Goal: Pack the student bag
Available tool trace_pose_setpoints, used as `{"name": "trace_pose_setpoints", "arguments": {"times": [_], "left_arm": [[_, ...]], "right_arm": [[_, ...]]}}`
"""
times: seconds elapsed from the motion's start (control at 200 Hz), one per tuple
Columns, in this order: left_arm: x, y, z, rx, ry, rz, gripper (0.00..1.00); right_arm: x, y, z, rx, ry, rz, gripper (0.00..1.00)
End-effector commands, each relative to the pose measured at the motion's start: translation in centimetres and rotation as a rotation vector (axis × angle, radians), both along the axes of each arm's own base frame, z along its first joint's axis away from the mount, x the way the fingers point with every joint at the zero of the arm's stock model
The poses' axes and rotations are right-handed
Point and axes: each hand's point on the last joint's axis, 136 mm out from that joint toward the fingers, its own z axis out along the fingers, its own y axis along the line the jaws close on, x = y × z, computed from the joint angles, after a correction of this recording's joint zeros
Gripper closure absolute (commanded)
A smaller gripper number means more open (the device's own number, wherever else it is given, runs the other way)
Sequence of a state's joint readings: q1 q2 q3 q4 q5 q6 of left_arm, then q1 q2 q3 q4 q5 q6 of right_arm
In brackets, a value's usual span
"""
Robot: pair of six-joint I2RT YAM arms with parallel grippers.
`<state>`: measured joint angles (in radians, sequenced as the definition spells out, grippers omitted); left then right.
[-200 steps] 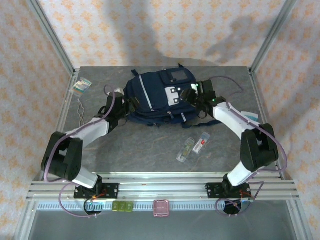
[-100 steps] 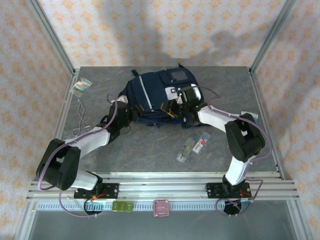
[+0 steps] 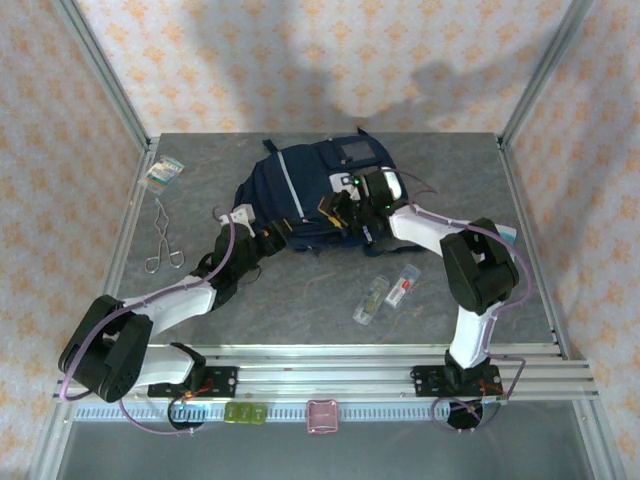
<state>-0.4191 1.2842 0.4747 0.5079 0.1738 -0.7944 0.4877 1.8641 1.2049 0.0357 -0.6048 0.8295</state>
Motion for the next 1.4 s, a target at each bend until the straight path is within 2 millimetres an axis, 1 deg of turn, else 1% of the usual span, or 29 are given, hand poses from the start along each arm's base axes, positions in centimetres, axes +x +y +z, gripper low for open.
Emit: {"name": "trace_pose_setpoints", "arguments": {"times": [0.0,0.045,0.065,0.1,0.175,0.205,0.235,0.33,0.365,0.41,0.496,0.511,0.546,0.611,0.711,0.741,0.776,0.906,0.946,0.981,1.051,1.141,1.181,1.226,1.306,1.371,1.396], "left_arm": [[0.6,-0.2,2.9,-0.046,-0.118,0.006,0.01],[0.7,-0.5,2.9,-0.053,-0.118,-0.01,0.01],[0.7,-0.7,2.9,-0.058,-0.12,-0.019,0.01],[0.7,-1.0,2.9,-0.069,-0.121,-0.035,0.01],[0.7,-1.9,3.1,-0.092,-0.128,-0.079,0.01],[0.7,-2.1,3.1,-0.09,-0.13,-0.089,0.01],[0.6,-2.2,3.2,-0.085,-0.139,-0.098,0.06],[0.7,-2.1,3.1,-0.061,-0.131,-0.095,0.3],[0.7,-2.1,2.9,-0.043,-0.12,-0.097,0.37],[0.9,-1.9,2.5,-0.021,-0.103,-0.089,0.4],[1.0,-1.7,2.6,0.001,-0.095,-0.073,0.44],[1.0,-1.6,2.6,0.007,-0.092,-0.066,0.45],[1.1,-1.5,2.7,0.026,-0.091,-0.055,0.47],[1.2,-1.4,2.8,0.073,-0.089,-0.034,0.48],[1.4,-1.8,2.9,0.147,-0.088,-0.009,0.48],[1.5,-2.0,2.9,0.165,-0.089,-0.001,0.47],[1.6,-2.2,3.0,0.184,-0.091,0.013,0.42],[2.3,-2.9,3.5,0.238,-0.114,0.04,0.38],[2.8,-3.0,3.7,0.259,-0.113,0.056,0.34],[3.1,-3.1,3.7,0.278,-0.112,0.062,0.34],[3.8,-3.1,3.1,0.322,-0.091,0.089,0.32],[4.8,-2.6,2.1,0.375,-0.05,0.138,0.25],[5.2,-2.7,1.8,0.385,-0.045,0.144,0.22],[5.6,-2.9,1.7,0.392,-0.046,0.147,0.22],[6.3,-2.3,1.2,0.42,-0.016,0.194,0.23],[6.7,-2.2,0.9,0.444,-0.008,0.212,0.26],[6.9,-2.1,0.9,0.447,-0.007,0.217,0.29]], "right_arm": [[2.6,-1.8,-0.4,-0.015,-0.005,-0.112,0.57],[2.8,-2.1,-0.8,-0.012,0.006,-0.128,0.59],[2.9,-2.1,-0.9,-0.006,0.01,-0.131,0.61],[3.1,-2.0,-1.1,0.009,0.015,-0.128,0.69],[3.4,-1.8,-1.2,0.011,0.015,-0.12,0.89],[3.4,-1.6,-1.0,0.017,0.01,-0.112,0.95],[3.5,-1.5,-0.9,0.023,0.008,-0.108,1.0],[3.7,-1.2,0.7,0.038,-0.022,-0.088,1.0],[3.8,-0.9,1.8,0.054,-0.04,-0.078,1.0],[3.8,-0.6,3.5,0.089,-0.067,-0.064,1.0],[3.6,0.1,6.8,0.163,-0.115,-0.044,1.0],[3.6,0.2,7.7,0.183,-0.132,-0.043,1.0],[3.5,0.4,9.2,0.215,-0.154,-0.039,1.0],[3.4,0.6,11.4,0.258,-0.192,-0.038,1.0],[3.1,1.2,13.0,0.302,-0.214,-0.029,1.0],[2.9,1.5,13.3,0.326,-0.217,-0.025,1.0],[2.7,1.8,13.8,0.355,-0.224,-0.024,1.0],[2.3,2.7,14.3,0.384,-0.231,-0.015,1.0],[2.1,3.0,14.4,0.394,-0.233,-0.01,1.0],[1.9,3.3,14.7,0.412,-0.236,-0.004,1.0],[1.7,3.6,14.9,0.421,-0.237,0.002,1.0],[1.5,3.8,15.1,0.421,-0.241,0.008,1.0],[1.2,3.9,15.3,0.428,-0.244,0.016,1.0],[1.0,4.0,15.4,0.432,-0.245,0.02,1.0],[0.6,4.0,15.9,0.44,-0.257,0.025,1.0],[0.4,4.0,16.2,0.442,-0.265,0.03,1.0],[0.3,4.1,16.4,0.442,-0.27,0.033,1.0]]}}
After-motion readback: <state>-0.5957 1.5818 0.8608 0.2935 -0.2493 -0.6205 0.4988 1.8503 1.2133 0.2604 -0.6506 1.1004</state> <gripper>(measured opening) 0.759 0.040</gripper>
